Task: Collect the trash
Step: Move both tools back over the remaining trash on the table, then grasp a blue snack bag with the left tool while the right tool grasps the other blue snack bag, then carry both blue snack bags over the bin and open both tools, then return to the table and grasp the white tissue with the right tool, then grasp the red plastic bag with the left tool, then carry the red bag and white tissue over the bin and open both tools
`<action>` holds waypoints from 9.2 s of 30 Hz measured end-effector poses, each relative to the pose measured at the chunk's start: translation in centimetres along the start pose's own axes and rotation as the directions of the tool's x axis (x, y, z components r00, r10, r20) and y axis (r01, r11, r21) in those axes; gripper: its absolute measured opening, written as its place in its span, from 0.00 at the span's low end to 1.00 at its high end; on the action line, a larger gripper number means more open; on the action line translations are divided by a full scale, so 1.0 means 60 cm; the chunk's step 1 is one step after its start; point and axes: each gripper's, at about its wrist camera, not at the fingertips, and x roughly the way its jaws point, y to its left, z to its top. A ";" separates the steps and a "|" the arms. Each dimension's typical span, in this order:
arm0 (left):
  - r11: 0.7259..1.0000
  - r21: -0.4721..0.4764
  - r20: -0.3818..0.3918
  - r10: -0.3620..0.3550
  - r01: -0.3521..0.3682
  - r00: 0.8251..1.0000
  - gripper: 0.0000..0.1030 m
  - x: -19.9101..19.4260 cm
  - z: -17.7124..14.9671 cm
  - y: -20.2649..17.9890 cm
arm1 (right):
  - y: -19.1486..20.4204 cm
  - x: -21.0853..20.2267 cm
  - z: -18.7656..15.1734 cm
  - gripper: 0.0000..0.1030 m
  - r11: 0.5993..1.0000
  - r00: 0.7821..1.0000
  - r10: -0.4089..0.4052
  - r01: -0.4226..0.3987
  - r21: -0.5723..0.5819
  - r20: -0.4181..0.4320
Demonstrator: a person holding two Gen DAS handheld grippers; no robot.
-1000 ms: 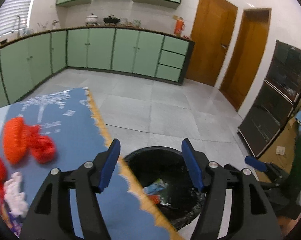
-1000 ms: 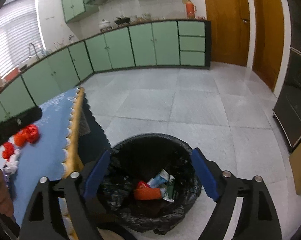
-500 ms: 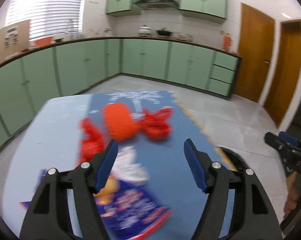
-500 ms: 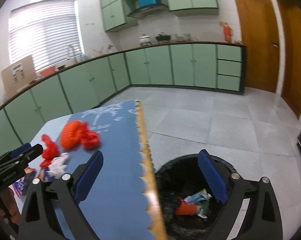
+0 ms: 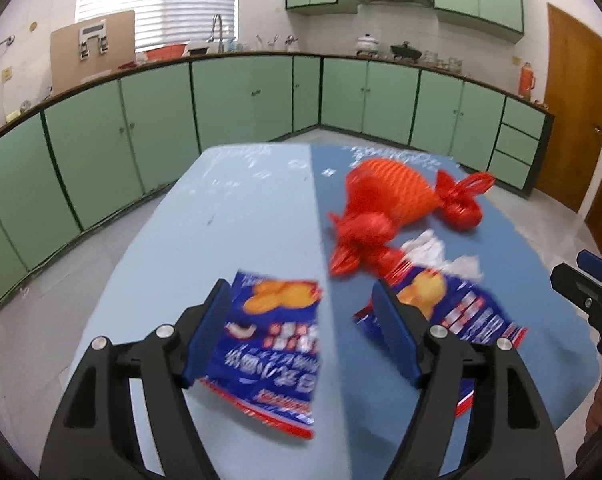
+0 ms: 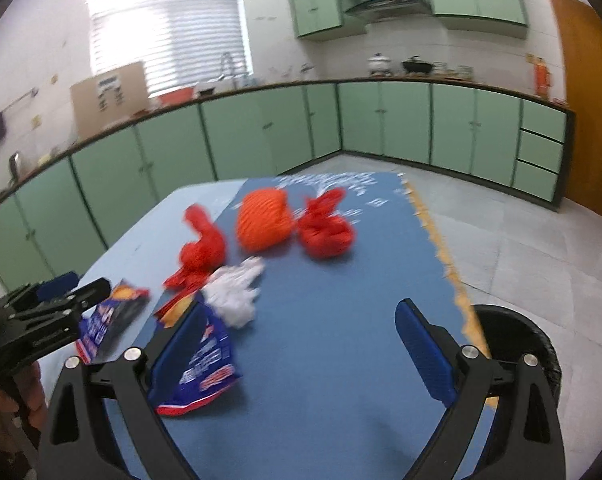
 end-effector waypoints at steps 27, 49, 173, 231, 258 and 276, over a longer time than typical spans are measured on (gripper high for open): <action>0.996 -0.030 -0.133 0.076 -0.081 0.988 0.56 0.073 -0.042 0.031 | 0.070 0.091 -0.044 0.73 0.993 0.982 0.060 -0.076 -0.088 -0.176; 0.996 -0.082 -0.093 0.032 -0.040 0.995 0.12 0.037 -0.024 0.035 | 0.102 0.042 -0.022 0.08 0.963 0.968 0.203 -0.225 -0.147 -0.148; 0.982 0.108 0.041 -0.161 0.156 0.986 0.72 0.040 0.065 -0.139 | -0.172 -0.066 0.032 0.94 0.967 0.973 -0.209 0.192 0.165 0.095; 0.993 0.013 -0.088 -0.115 0.116 0.990 0.79 0.187 0.085 -0.078 | -0.057 0.082 0.040 0.10 0.997 0.992 -0.062 0.067 0.038 -0.113; 0.981 -0.009 -0.054 -0.194 0.194 0.979 0.31 0.098 0.076 -0.092 | -0.066 0.046 0.049 0.10 0.994 0.995 -0.071 0.076 0.076 -0.065; 0.910 0.153 -0.039 -0.384 0.386 0.922 0.31 0.035 0.071 -0.304 | -0.197 -0.078 0.037 0.10 0.961 0.978 -0.209 0.206 0.183 -0.005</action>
